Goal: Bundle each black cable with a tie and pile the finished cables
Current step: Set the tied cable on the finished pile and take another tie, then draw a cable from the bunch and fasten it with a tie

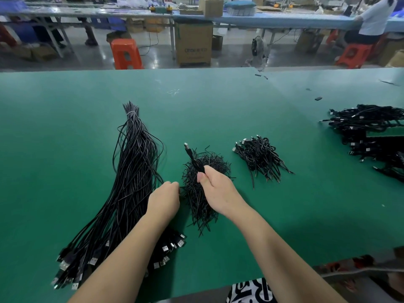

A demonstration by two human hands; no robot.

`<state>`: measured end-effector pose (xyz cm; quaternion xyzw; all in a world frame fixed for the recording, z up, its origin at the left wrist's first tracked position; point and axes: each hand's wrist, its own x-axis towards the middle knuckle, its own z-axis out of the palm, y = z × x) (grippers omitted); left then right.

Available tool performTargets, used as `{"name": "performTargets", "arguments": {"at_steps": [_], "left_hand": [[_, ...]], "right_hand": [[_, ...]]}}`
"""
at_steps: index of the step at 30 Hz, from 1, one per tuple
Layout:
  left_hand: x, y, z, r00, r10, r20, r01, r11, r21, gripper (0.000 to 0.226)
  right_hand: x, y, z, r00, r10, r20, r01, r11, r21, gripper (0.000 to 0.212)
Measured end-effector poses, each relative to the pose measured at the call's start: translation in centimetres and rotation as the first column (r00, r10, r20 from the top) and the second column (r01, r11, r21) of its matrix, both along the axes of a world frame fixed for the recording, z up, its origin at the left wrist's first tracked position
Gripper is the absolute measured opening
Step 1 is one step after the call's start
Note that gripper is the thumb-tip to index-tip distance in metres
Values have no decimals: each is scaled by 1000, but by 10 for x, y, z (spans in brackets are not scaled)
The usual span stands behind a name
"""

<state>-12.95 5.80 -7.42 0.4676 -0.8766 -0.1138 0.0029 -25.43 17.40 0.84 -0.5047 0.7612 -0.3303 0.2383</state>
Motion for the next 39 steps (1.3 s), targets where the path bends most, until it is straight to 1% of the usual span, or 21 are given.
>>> {"name": "performTargets", "arguments": {"at_steps": [6, 9, 10, 12, 16, 17, 18, 19, 20, 22, 23, 25, 27, 29, 31, 33, 36, 37, 39], "left_hand": [[2, 1, 4, 995, -61, 82, 63, 998, -16, 10], [7, 2, 9, 991, -91, 102, 94, 995, -34, 14], [9, 1, 11, 990, -95, 106, 99, 994, -37, 14], [13, -1, 18, 988, -93, 122, 99, 994, -42, 11], [26, -5, 38, 991, -54, 120, 67, 992, -103, 17], [29, -6, 42, 995, -40, 96, 51, 992, -112, 18], [31, -8, 47, 999, -25, 35, 29, 994, -106, 20], [32, -9, 52, 998, -5, -70, 0, 997, -81, 22], [33, -8, 58, 978, 21, -206, -32, 998, -48, 22], [31, -2, 73, 885, 79, -458, -84, 996, 10, 18], [29, 2, 80, 833, 105, -543, -92, 994, 52, 15], [24, 12, 90, 745, 150, -650, -70, 987, 148, 13], [21, 20, 95, 693, 174, -699, -39, 978, 204, 13], [19, 23, 96, 676, 171, -717, 1, 972, 233, 11], [18, 26, 95, 691, 136, -710, 50, 971, 235, 10], [18, 29, 95, 714, 79, -695, 96, 973, 210, 12], [16, 33, 94, 727, -12, -686, 125, 985, 115, 10], [16, 35, 93, 747, -59, -663, 124, 991, 52, 9], [17, 38, 92, 799, -175, -575, 128, 984, -121, 10]], "right_hand": [[0, 2, -3, 999, -22, 26, 22, 1000, 2, 33], [-1, 1, -4, 999, -28, 26, 27, 1000, 8, 40], [-2, 2, -5, 1000, -23, 19, 23, 1000, -1, 36], [-3, 1, -6, 1000, -10, 1, 10, 1000, -9, 35], [-7, 1, -8, 1000, 1, 7, -1, 1000, -4, 36], [-8, 2, -8, 1000, 1, 5, -1, 1000, -7, 35], [-8, 2, -8, 1000, 8, 6, -8, 1000, -7, 34], [-8, 2, -8, 1000, 24, 12, -24, 1000, -6, 33], [-7, 2, -8, 999, 48, 20, -48, 999, -4, 32], [-2, 0, -8, 993, 109, 37, -109, 994, -12, 31], [0, -1, -9, 990, 132, 59, -131, 991, -20, 31], [5, -3, -10, 975, 162, 155, -155, 986, -53, 30], [7, -5, -10, 950, 196, 243, -177, 979, -97, 30], [7, -6, -11, 914, 206, 350, -167, 976, -140, 28], [7, -7, -11, 857, 185, 481, -120, 979, -163, 29], [7, -7, -12, 805, 155, 572, -67, 983, -172, 30], [5, -7, -10, 770, 112, 628, 7, 983, -184, 25], [4, -7, -10, 766, 92, 636, 30, 983, -179, 25], [3, -7, -9, 756, 58, 652, 64, 985, -161, 26]]}}
